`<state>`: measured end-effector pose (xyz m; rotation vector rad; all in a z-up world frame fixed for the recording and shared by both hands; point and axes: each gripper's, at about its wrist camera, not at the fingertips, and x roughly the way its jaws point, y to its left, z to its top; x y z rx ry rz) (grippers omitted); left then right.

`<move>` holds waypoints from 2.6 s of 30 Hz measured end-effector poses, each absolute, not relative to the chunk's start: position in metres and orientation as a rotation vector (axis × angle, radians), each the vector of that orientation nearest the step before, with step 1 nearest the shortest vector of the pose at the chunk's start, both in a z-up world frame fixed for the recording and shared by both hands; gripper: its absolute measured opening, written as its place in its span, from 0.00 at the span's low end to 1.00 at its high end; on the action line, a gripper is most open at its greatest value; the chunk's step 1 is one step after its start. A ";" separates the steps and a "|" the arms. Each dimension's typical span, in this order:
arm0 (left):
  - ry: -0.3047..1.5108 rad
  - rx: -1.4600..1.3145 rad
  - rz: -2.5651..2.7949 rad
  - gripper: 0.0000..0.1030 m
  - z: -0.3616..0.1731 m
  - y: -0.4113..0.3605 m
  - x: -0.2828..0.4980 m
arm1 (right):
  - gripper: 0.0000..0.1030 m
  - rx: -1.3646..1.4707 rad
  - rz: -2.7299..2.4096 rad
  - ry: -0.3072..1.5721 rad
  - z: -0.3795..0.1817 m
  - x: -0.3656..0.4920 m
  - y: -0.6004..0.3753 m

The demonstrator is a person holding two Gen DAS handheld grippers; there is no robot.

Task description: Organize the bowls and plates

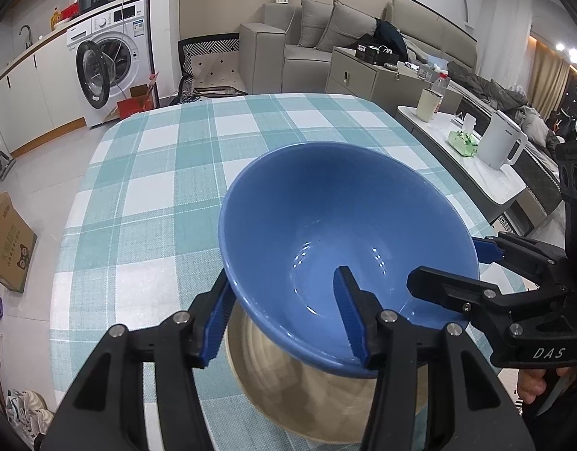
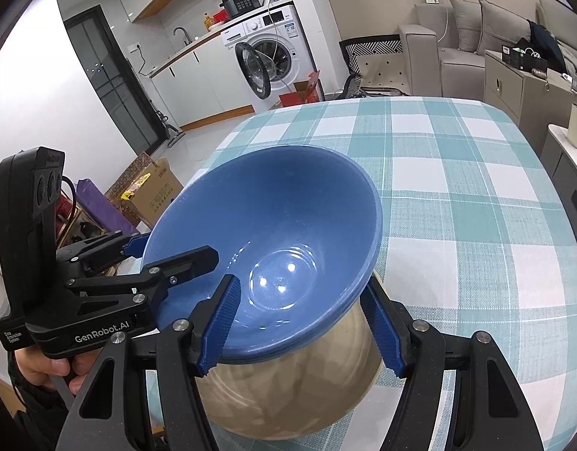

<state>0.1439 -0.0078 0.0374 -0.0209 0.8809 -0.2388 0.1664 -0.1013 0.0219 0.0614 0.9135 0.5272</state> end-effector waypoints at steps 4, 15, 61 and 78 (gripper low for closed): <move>0.881 -0.022 -0.241 0.53 0.038 -0.008 0.144 | 0.66 0.063 0.533 0.915 0.022 0.168 -0.102; 0.866 -0.011 -0.250 0.63 0.039 -0.009 0.142 | 0.78 0.051 0.553 0.914 0.021 0.169 -0.099; 0.592 0.065 -0.137 1.00 0.061 0.006 0.082 | 0.99 -0.026 0.613 0.698 0.044 0.130 -0.122; 0.478 0.090 -0.059 1.00 0.050 0.010 0.044 | 0.99 -0.008 0.646 0.586 0.046 0.093 -0.148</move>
